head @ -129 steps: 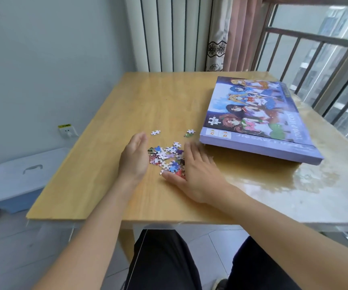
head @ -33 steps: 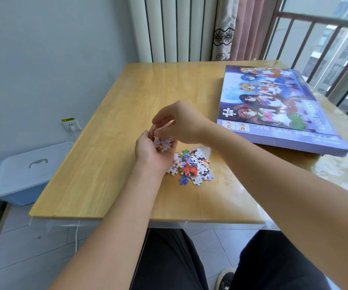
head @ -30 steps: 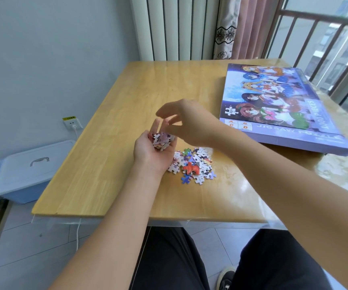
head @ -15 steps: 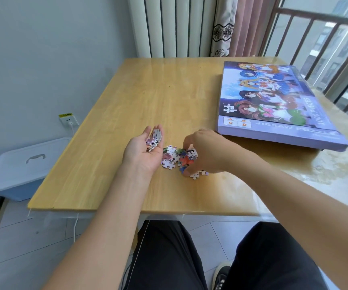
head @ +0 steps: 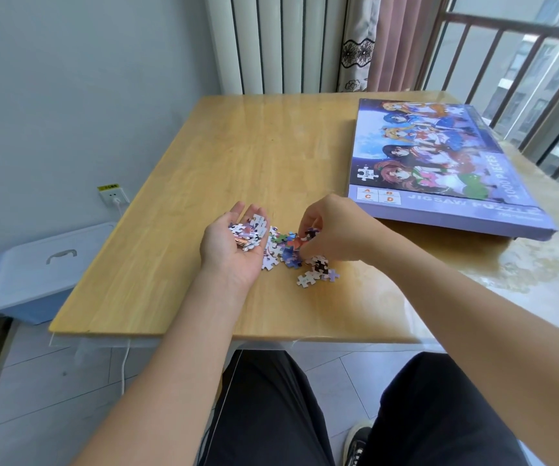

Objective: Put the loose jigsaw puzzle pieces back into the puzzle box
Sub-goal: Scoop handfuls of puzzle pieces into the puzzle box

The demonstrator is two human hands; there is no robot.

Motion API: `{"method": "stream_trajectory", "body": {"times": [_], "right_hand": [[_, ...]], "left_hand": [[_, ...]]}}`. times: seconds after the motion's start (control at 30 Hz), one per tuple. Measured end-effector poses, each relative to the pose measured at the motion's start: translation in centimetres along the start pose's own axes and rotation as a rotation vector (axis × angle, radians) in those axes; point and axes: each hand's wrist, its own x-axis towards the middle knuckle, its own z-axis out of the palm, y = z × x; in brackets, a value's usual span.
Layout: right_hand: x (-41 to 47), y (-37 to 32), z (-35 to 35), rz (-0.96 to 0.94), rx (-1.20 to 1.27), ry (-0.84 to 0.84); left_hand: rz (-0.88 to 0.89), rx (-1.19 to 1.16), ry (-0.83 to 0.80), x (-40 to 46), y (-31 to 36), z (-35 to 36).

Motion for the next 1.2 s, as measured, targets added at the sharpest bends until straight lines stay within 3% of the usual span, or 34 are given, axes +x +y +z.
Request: {"method": "stream_trajectory", "body": {"times": [0.17,0.3,0.47,0.57,0.7,0.83,0.9,1.07,1.2], "right_hand": [[0.6,-0.5,-1.2,0.007,0.231,0.08],[1.6,-2.6,-2.7,-0.101,0.348,0.139],[1.7,-4.2,-2.5,-0.267,-0.006,0.098],[0.9,-3.1,-2.9,-0.265,0.029,0.066],[-0.4,-0.6,-5.1,-0.311,0.029,0.214],[-2.2,4.3,-7.9,-0.123,-0.523,0.085],[-2.8,6.2,-7.9,-0.044,-0.709,0.11],[-3.0,7.8,-9.5,-0.025,-0.569,0.398],[-2.8,7.3,-11.8,-0.044,-0.451,0.415]], "left_hand": [[0.019,0.047,-0.011,0.5,-0.6,0.6],[-0.035,0.119,-0.038,0.3,-1.5,1.7],[-0.101,0.052,-0.072,-0.3,-2.6,3.1],[-0.133,0.043,-0.067,-0.2,-3.1,3.4],[-0.151,0.04,-0.037,-0.3,-3.8,3.7],[-0.165,0.056,-0.048,-0.9,-4.7,4.5],[-0.197,0.068,-0.069,-1.7,-5.5,4.9],[-0.277,0.108,-0.126,-3.6,-8.5,6.0],[-0.338,0.171,-0.169,-5.0,-10.9,7.9]]}}
